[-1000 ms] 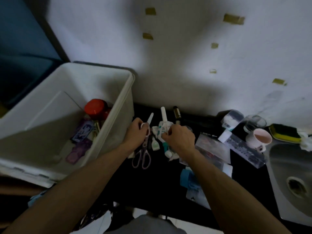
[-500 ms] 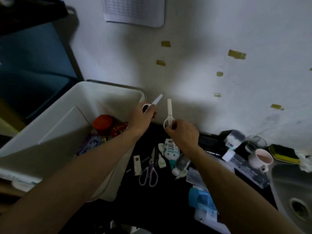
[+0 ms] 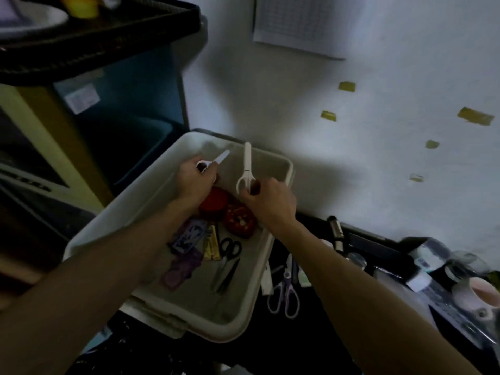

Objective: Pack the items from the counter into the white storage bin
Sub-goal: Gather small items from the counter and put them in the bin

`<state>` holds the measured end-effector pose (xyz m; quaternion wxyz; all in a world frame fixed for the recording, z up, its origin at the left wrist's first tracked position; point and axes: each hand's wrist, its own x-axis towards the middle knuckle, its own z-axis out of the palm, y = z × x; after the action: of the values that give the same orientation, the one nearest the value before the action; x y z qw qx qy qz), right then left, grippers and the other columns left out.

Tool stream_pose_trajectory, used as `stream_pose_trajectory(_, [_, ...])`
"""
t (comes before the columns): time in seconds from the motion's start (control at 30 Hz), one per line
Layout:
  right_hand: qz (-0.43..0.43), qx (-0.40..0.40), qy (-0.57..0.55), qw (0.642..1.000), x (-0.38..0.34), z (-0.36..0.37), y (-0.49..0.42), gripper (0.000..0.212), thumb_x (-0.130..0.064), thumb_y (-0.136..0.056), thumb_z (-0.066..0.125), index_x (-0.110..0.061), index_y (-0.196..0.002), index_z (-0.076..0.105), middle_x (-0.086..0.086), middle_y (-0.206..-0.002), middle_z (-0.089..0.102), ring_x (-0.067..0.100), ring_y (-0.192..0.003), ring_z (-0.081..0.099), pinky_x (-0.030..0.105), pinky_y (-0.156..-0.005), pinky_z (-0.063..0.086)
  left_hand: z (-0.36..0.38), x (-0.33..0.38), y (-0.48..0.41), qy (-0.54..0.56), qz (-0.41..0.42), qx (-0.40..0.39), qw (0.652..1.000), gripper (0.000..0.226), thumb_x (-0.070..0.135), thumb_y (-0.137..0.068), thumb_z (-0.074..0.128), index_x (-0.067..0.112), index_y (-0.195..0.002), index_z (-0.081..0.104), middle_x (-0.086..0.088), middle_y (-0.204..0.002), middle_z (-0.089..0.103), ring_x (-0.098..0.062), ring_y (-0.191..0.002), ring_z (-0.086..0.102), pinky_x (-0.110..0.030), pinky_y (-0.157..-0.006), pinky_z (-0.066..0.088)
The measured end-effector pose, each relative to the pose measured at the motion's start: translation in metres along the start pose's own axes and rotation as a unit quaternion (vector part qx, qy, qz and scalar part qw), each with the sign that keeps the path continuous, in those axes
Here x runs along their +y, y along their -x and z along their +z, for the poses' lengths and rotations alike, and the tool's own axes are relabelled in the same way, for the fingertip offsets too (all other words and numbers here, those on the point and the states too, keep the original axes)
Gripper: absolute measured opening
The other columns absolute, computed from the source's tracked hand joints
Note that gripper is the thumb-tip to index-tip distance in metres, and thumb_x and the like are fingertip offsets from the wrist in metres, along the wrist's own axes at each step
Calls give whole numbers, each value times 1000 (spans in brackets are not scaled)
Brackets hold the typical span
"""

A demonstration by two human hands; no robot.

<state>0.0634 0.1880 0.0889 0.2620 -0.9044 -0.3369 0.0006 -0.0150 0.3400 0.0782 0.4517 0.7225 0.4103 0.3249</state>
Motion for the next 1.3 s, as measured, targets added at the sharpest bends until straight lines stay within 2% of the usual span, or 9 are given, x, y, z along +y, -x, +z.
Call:
stream_pose_trajectory(0.07, [12,-51,17,998,-15,15,-4,40,-57,-86,59,-19,-71,60,-2,-65,62,17,-60,62,35,-59,57,-15,-19,-13,-7,-34,-10,999,24,39,-81,66,16,-77,68,-2,-73,70,-23,-71,68,-45,-69,59])
stream_pose_trajectory(0.2, [64,-148,52,985,-35,41,-8,35,-50,-84,66,-17,-88,58,1,-79,62,19,-74,64,39,-71,58,-36,-46,-26,-99,-62,-120,986,20,33,-86,66,16,-90,76,-3,-85,73,-21,-80,69,-35,-77,57])
stream_pose_trajectory(0.4, [115,-225,84,964,-48,76,-3,28,-44,-87,66,-18,-95,58,2,-88,63,20,-82,63,34,-73,54,-37,-88,-27,-139,-128,-227,955,25,30,-86,69,8,-75,72,-9,-76,69,-22,-74,66,-36,-78,56])
stream_pose_trajectory(0.5, [131,-254,97,953,-50,94,1,34,-42,-90,62,-15,-111,59,3,-95,63,20,-84,63,36,-77,56,-33,-95,-29,-168,-138,-283,934,39,23,-87,70,-10,-108,65,-25,-106,67,-33,-97,66,-38,-87,53])
stream_pose_trajectory(0.63, [136,-321,126,929,-50,111,11,38,-35,-95,54,-11,-125,52,7,-105,61,22,-90,61,34,-78,54,-28,-112,-30,-281,-129,-418,854,18,12,-84,69,5,-100,65,-9,-78,57,-21,-72,58,-29,-62,53])
stream_pose_trajectory(0.8, [144,-418,156,883,-43,128,24,21,-26,-93,61,-13,-108,54,5,-95,58,17,-80,59,25,-57,43,-18,-132,-21,-406,-93,-514,750,23,26,-91,67,7,-101,59,-8,-101,61,-24,-89,61,-35,-81,55])
stream_pose_trajectory(0.93, [148,-449,191,860,-42,135,29,40,-24,-94,58,-6,-128,50,9,-112,55,23,-98,56,31,-71,43,-11,-132,-16,-455,-73,-561,688,25,29,-96,60,7,-110,58,-12,-102,61,-23,-76,56,-30,-58,47])
stream_pose_trajectory(1.13, [186,-474,180,842,-38,161,33,25,-25,-92,57,-12,-113,58,3,-101,63,20,-92,65,29,-76,52,6,-163,-22,-467,-119,-598,641,42,33,-97,57,1,-124,58,-14,-112,66,-25,-72,61,-33,-59,51])
stream_pose_trajectory(1.3, [184,-482,168,840,-40,183,44,42,-29,-90,59,-14,-129,55,7,-122,63,25,-105,65,35,-86,54,13,-196,-14,-459,-192,-654,570,41,19,-98,58,-3,-132,53,-22,-131,58,-37,-106,65,-43,-85,55])
